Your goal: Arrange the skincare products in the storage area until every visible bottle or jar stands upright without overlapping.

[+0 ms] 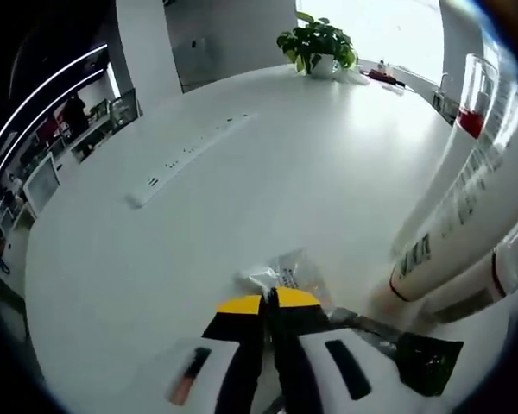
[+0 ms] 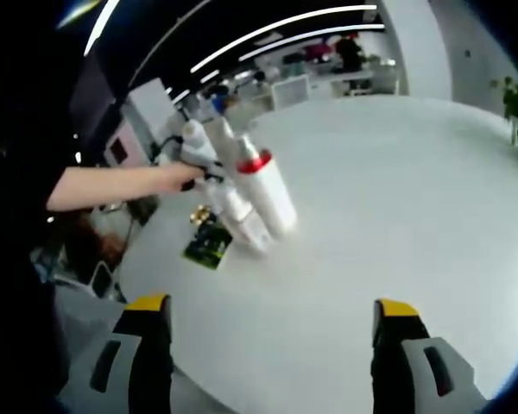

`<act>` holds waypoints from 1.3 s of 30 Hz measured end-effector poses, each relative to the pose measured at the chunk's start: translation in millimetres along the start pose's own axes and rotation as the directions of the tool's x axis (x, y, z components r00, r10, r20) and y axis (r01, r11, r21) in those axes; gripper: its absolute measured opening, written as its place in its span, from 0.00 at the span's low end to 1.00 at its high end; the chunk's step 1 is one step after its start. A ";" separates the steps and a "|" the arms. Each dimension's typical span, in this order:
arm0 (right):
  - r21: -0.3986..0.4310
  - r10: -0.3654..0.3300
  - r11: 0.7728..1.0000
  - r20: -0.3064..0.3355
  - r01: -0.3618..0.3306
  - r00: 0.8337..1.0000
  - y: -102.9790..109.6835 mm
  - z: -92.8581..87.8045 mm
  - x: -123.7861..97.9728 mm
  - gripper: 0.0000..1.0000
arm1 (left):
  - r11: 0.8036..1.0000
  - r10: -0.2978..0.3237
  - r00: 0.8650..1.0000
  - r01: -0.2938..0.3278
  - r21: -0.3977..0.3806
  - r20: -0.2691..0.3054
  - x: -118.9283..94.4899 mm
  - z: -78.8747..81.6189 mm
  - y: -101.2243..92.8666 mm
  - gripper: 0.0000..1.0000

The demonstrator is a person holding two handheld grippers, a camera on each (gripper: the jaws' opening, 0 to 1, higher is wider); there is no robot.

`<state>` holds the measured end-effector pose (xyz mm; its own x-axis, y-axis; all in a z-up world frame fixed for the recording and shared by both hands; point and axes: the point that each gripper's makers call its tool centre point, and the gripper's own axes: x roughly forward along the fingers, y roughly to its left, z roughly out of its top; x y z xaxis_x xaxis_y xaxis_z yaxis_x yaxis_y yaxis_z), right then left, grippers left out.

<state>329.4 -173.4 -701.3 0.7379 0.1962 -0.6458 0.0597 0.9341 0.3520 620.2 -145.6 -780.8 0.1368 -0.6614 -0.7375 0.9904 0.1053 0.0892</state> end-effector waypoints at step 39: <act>-0.072 0.060 0.996 0.065 -0.056 0.996 34.5 28.4 -9.9 0.98 | 1.000 0.007 0.991 -0.005 -0.015 0.134 -88.7 31.7 25.4 0.03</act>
<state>343.2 -151.5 -663.5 0.7821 0.2324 -0.5782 -0.0296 0.9407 0.3380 633.8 -107.8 -691.9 0.1446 -0.7544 -0.6403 0.9894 0.1196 0.0825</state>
